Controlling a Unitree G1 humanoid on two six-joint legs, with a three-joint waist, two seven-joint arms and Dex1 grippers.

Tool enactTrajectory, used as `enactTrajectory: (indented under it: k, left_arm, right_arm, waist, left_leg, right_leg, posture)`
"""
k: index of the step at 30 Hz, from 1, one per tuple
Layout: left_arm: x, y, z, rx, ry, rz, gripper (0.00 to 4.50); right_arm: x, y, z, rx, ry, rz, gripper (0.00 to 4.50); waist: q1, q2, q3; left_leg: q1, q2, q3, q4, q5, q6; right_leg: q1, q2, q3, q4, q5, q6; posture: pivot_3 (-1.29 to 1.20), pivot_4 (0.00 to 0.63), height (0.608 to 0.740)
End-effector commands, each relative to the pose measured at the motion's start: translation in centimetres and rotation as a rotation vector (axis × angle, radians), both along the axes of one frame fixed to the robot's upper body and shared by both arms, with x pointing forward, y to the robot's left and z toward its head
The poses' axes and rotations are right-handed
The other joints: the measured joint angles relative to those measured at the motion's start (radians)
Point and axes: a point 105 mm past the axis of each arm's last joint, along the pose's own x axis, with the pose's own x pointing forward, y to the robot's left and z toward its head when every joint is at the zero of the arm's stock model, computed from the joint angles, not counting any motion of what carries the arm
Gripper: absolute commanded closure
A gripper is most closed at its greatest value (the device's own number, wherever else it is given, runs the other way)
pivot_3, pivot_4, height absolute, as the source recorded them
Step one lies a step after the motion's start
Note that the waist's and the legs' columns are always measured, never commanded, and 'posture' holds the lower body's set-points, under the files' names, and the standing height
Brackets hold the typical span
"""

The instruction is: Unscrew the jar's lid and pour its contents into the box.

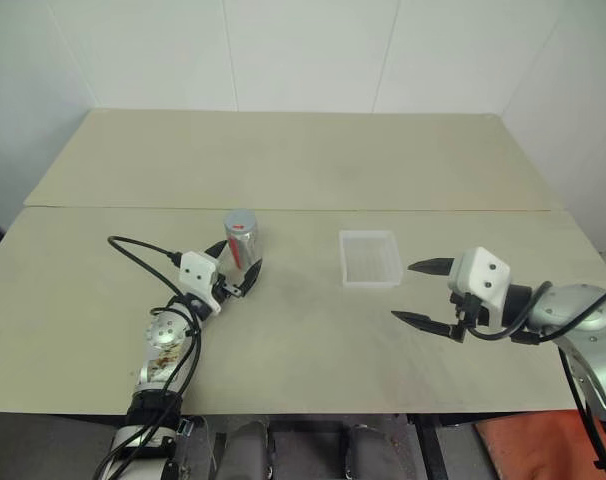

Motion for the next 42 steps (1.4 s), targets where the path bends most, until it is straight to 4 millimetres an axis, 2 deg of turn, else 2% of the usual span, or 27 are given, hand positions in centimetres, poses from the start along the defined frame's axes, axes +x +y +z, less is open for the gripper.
enactTrajectory:
  k: [1,14,17,22,23,32,35,42]
  left_arm:
    - [0.5,-0.3,1.4,-0.011,-0.064,0.003,0.06]
    - [1.8,-0.7,1.5,-0.054,-0.043,0.058,0.06]
    - [1.8,-0.7,1.3,-0.053,-0.026,0.047,0.53]
    - [1.7,-0.7,1.0,-0.036,-0.003,0.034,2.07]
    - [1.7,-0.7,1.0,-0.037,-0.002,0.035,2.26]
    - [1.5,-1.5,1.8,-0.051,-0.03,0.019,2.27]
    - [1.4,-1.6,2.6,-0.052,-0.046,0.02,2.27]
    - [-0.1,-2.8,5.9,-0.055,-0.077,-0.088,2.27]
  right_arm:
    - [-0.1,0.1,1.5,-0.009,-0.066,0.002,0.0]
    - [-0.3,-0.1,1.3,-0.02,-0.07,-0.021,0.0]
    - [-0.3,-0.1,1.2,-0.024,-0.071,-0.027,0.0]
    - [-0.3,-0.1,1.1,-0.026,-0.072,-0.028,0.0]
    - [-0.3,0.0,1.2,-0.025,-0.073,-0.027,0.0]
    - [0.0,0.4,1.5,-0.013,-0.09,-0.013,0.0]
    - [0.2,1.1,2.1,0.017,-0.102,-0.001,0.0]
    - [0.6,4.3,4.8,0.232,-0.129,0.024,0.0]
  waist:
    - [0.0,0.0,0.0]
    - [0.0,0.0,0.0]
    - [0.0,0.0,0.0]
    - [0.0,0.0,0.0]
    - [0.0,0.0,0.0]
    - [0.0,0.0,0.0]
    - [0.0,0.0,0.0]
    - [-0.002,0.0,0.0]
  left_leg:
    - [0.0,0.0,0.0,0.0,0.0,0.0]
    - [0.0,0.0,0.0,0.0,0.0,0.0]
    - [0.0,0.0,0.0,0.0,0.0,0.0]
    - [0.0,0.0,0.0,0.0,0.0,0.0]
    - [0.0,0.0,0.0,0.0,0.0,0.0]
    - [-0.001,0.0,0.0,0.0,0.0,0.0]
    - [-0.001,0.0,0.0,0.0,0.0,0.0]
    - [-0.001,0.0,-0.001,0.0,0.0,0.0]
  right_leg:
    - [0.0,0.0,0.0,0.0,0.0,0.0]
    - [0.0,0.0,0.0,0.0,0.0,0.0]
    - [0.0,0.0,0.0,0.0,0.0,0.0]
    - [0.0,0.0,0.0,0.0,0.0,0.0]
    - [0.0,0.0,0.0,0.0,0.0,0.0]
    - [0.0,0.0,0.0,-0.001,0.0,0.0]
    - [0.0,0.0,0.0,-0.001,0.0,0.0]
    - [-0.001,0.0,0.0,0.0,0.0,0.0]
  posture:
    - [0.0,0.15,0.74]
    - [0.0,0.15,0.74]
    - [0.0,0.15,0.74]
    - [0.0,0.15,0.74]
    - [0.0,0.15,0.74]
    - [0.0,0.15,0.74]
    - [0.0,0.15,0.74]
    - [0.0,0.15,0.74]
